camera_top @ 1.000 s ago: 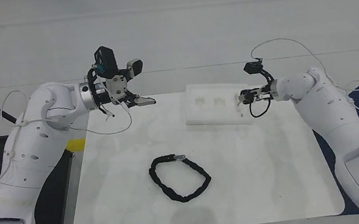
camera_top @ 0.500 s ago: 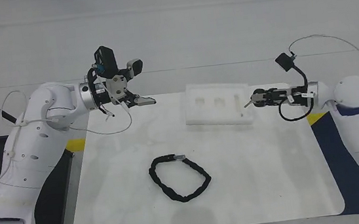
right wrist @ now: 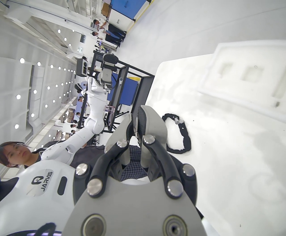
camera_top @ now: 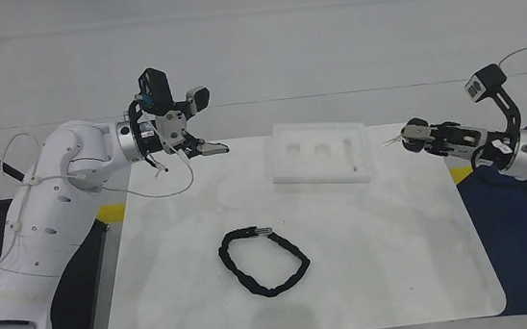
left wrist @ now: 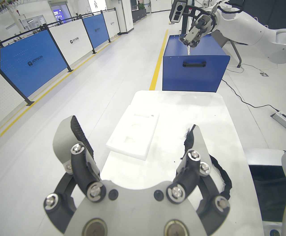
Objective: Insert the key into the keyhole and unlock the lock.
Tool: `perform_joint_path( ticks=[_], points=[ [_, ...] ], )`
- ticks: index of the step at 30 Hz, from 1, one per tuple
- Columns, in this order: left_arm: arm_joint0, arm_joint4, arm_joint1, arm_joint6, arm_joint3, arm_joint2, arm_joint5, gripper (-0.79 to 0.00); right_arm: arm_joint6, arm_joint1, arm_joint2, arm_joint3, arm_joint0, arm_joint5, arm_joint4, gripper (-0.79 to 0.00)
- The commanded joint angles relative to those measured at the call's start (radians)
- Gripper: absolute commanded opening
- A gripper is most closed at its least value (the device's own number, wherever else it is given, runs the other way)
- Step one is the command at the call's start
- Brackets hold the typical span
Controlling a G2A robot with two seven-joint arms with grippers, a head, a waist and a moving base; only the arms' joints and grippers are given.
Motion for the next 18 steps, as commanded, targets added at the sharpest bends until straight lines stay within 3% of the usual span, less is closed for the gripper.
perform_joint_path(
  ticks=[1, 18],
  points=[
    [0.0, 0.0, 0.0, 0.0, 0.0, 0.0, 0.0, 0.0, -0.011, 0.001, 0.003, -0.001, -0.001, 0.01, 0.014, -0.785],
    [0.0, 0.0, 0.0, 0.0, 0.0, 0.0, 0.0, 0.0, -0.022, 0.001, -0.001, -0.001, 0.002, 0.018, 0.02, -0.785]
  ],
)
